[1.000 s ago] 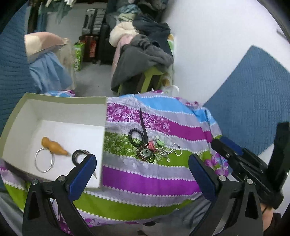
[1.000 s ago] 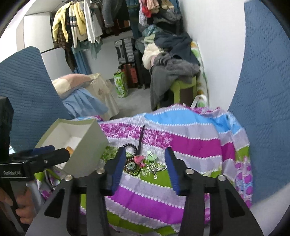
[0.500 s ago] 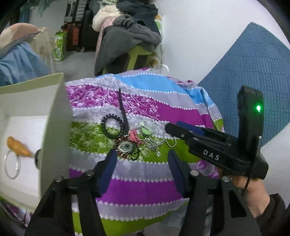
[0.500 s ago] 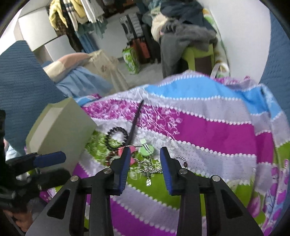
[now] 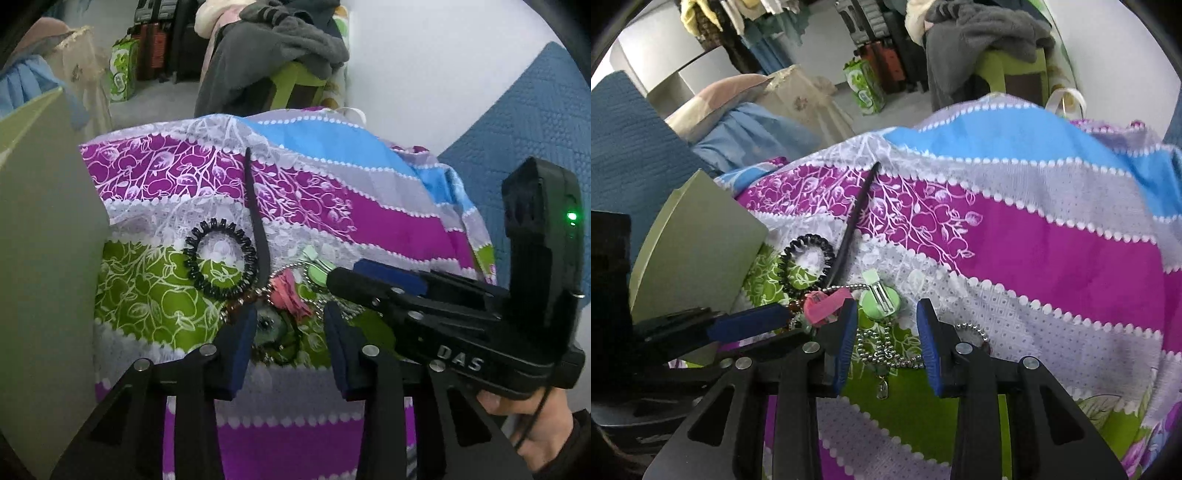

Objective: Organize jewelry
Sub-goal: 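Grasp the pink bow clip with the left tool while the right tool grasps the green clip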

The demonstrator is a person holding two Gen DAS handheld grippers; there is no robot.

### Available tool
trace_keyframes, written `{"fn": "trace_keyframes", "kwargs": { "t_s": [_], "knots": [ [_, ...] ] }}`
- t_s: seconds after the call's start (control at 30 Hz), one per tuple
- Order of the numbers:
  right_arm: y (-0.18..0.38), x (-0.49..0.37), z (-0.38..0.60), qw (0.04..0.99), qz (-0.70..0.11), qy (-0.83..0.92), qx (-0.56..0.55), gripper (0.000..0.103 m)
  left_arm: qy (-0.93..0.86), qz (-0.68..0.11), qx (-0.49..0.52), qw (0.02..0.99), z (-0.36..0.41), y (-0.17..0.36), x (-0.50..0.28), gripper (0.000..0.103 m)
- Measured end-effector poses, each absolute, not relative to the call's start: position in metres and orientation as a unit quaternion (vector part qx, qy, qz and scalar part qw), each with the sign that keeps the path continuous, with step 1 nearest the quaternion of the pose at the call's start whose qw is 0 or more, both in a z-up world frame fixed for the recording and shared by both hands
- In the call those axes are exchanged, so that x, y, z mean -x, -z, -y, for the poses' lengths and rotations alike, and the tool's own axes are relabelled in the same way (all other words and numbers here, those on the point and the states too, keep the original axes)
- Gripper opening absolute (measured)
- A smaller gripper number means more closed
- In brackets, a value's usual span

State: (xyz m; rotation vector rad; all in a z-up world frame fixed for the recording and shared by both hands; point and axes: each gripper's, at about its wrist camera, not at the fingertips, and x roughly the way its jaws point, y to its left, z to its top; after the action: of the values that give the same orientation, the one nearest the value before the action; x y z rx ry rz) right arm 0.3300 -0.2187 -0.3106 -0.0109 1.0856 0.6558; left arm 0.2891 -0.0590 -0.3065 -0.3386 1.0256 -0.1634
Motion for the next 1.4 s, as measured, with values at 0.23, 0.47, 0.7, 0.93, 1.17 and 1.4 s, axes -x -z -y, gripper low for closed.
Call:
{"fn": "trace_keyframes", "kwargs": {
  "t_s": [0.23,0.47,0.7,0.93,1.17,1.4],
  "knots": [
    [0.316,-0.337,0.214,0.798,-0.514,-0.314,0.001,0.030,0.078,-0.481,0.162,0.858,0.057,0.312,-0.298,0.015],
    [0.320,-0.337,0.205,0.796,-0.516,-0.316,0.022,0.020,0.082,-0.476,0.164,0.860,0.056,0.314,-0.299,0.014],
    [0.314,-0.334,0.210,0.809,-0.503,-0.303,0.029,0.020,0.084,-0.472,0.165,0.862,0.052,0.308,-0.293,0.013],
    [0.309,-0.327,0.221,0.823,-0.499,-0.272,0.025,0.020,0.092,-0.461,0.151,0.870,0.057,0.291,-0.283,0.013],
    [0.301,-0.310,0.230,0.835,-0.496,-0.237,0.022,0.020,0.096,-0.451,0.143,0.876,0.059,0.275,-0.270,0.014],
    [0.286,-0.284,0.232,0.842,-0.496,-0.211,0.019,0.020,0.095,-0.441,0.136,0.882,0.056,0.264,-0.254,0.014]
  ]
}}
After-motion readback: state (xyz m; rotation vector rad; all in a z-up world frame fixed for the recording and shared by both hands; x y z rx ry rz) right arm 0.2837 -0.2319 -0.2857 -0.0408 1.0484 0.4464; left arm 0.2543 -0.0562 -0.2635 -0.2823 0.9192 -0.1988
